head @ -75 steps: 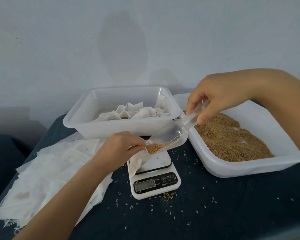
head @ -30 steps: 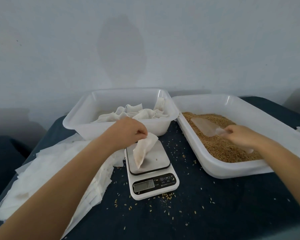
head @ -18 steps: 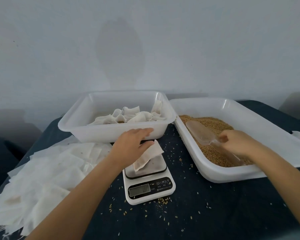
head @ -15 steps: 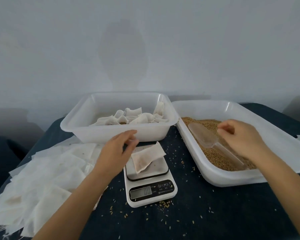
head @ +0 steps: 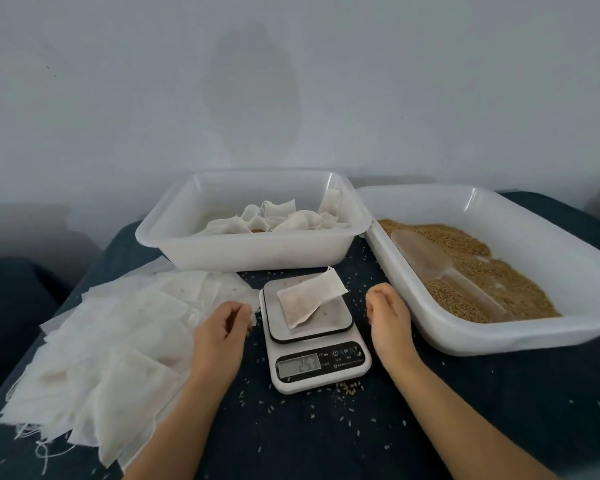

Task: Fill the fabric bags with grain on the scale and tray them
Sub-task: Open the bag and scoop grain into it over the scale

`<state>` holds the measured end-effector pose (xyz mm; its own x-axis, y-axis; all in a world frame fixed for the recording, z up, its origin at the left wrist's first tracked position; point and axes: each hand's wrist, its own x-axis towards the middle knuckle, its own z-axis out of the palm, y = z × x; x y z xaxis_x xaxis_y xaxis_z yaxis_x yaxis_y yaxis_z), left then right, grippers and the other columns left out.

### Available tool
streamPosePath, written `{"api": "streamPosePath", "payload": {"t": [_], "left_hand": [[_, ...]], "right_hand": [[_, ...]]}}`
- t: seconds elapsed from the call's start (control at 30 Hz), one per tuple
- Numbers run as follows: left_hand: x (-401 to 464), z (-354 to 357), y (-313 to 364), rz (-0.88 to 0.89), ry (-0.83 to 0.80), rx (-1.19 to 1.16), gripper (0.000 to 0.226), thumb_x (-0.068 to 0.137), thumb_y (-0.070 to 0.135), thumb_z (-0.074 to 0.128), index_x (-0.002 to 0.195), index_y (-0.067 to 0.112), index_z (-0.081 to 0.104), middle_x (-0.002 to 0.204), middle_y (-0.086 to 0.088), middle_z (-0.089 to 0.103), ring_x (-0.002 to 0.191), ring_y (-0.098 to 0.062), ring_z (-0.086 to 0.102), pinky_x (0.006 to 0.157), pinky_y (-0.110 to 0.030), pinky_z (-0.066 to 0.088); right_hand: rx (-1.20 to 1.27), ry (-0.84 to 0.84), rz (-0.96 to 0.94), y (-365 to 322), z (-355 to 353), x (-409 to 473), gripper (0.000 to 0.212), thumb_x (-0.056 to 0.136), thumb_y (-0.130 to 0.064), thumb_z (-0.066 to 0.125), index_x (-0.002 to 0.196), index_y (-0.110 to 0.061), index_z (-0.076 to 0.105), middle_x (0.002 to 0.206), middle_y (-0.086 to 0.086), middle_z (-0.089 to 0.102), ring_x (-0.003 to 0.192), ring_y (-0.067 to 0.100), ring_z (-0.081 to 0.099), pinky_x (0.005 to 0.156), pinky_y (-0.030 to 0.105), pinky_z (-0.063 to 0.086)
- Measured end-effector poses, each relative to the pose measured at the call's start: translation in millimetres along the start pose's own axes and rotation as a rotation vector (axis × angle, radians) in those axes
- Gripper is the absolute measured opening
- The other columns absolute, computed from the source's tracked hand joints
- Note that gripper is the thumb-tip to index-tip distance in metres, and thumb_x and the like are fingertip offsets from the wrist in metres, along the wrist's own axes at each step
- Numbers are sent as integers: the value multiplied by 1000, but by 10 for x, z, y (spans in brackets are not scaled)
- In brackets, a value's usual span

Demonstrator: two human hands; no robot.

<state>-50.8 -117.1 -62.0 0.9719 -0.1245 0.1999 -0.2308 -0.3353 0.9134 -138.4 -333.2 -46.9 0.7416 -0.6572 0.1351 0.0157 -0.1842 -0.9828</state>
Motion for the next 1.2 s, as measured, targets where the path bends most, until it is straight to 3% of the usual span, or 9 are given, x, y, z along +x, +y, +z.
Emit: {"api": "streamPosePath", "payload": {"t": [0.13, 0.3, 0.47, 0.6, 0.7, 0.77, 0.9, 1.07, 1.2], "left_hand": [[-2, 10, -20, 21, 0, 28, 32, 92, 35, 50, 64, 23, 55, 57, 6, 57, 53, 1, 50, 56, -20, 38], [6, 6, -21, 57, 9, 76, 43, 92, 38, 47, 59, 12, 40, 47, 9, 37, 46, -3, 35, 48, -15, 33], [5, 19, -25, 30, 47, 11, 31, 94, 37, 46, 69, 19, 47, 57, 0, 46, 52, -9, 40, 52, -23, 36], [-4, 26, -18, 50, 47, -12, 16, 92, 27, 53, 77, 29, 48, 58, 3, 50, 47, -5, 42, 49, -15, 36], [-18, 32, -21, 40, 27, -22, 17, 92, 20, 52, 81, 31, 45, 54, -1, 45, 42, -6, 33, 49, -25, 33], [-20, 26, -25, 37, 26, -28, 18, 92, 19, 52, 81, 32, 44, 52, 1, 42, 42, -6, 32, 49, -28, 32], [-26, 26, -28, 46, 11, -23, 17, 92, 21, 53, 81, 33, 45, 48, 6, 41, 42, -6, 32, 49, -28, 33], [-29, 12, -15, 49, -7, -18, 17, 92, 22, 53, 81, 33, 45, 47, 7, 43, 42, -5, 34, 49, -26, 33], [-38, 0, 2, 35, -11, -25, 17, 92, 23, 54, 81, 34, 46, 49, 5, 43, 43, -6, 33, 50, -30, 35]], "right_hand": [[123, -40, 164, 110, -100, 120, 27, 92, -18, 49, 66, -15, 44, 53, -7, 37, 50, 8, 31, 48, 21, 31], [56, -83, 143, 125, -66, 127, 32, 94, -24, 53, 65, -15, 47, 52, -9, 41, 48, 5, 35, 47, 17, 34], [-58, -97, 74, 145, -37, 100, 24, 90, -15, 51, 66, -15, 50, 51, -13, 44, 47, -1, 39, 57, 24, 36], [-69, -93, 55, 162, -31, 102, 18, 88, -9, 48, 71, -15, 54, 51, -14, 45, 48, 0, 40, 58, 25, 36], [-88, -60, 8, 153, -20, 69, 17, 92, -15, 51, 84, -28, 57, 67, -12, 55, 59, 2, 49, 65, 23, 40], [-157, -39, -125, 114, -1, 17, 10, 94, -25, 54, 94, -35, 55, 84, -11, 58, 75, -1, 55, 69, 10, 40], [-396, -143, -273, -53, 60, 7, 19, 91, -43, 55, 98, -26, 60, 88, -7, 60, 77, 5, 56, 68, 15, 43], [-594, -216, -91, -433, 135, 234, 41, 85, -53, 61, 69, -16, 57, 70, -2, 63, 67, 9, 62, 57, 21, 41], [-381, -302, 158, -620, 200, 411, 27, 82, -28, 74, 73, -11, 54, 87, 13, 68, 81, 22, 70, 82, 40, 58]]}}
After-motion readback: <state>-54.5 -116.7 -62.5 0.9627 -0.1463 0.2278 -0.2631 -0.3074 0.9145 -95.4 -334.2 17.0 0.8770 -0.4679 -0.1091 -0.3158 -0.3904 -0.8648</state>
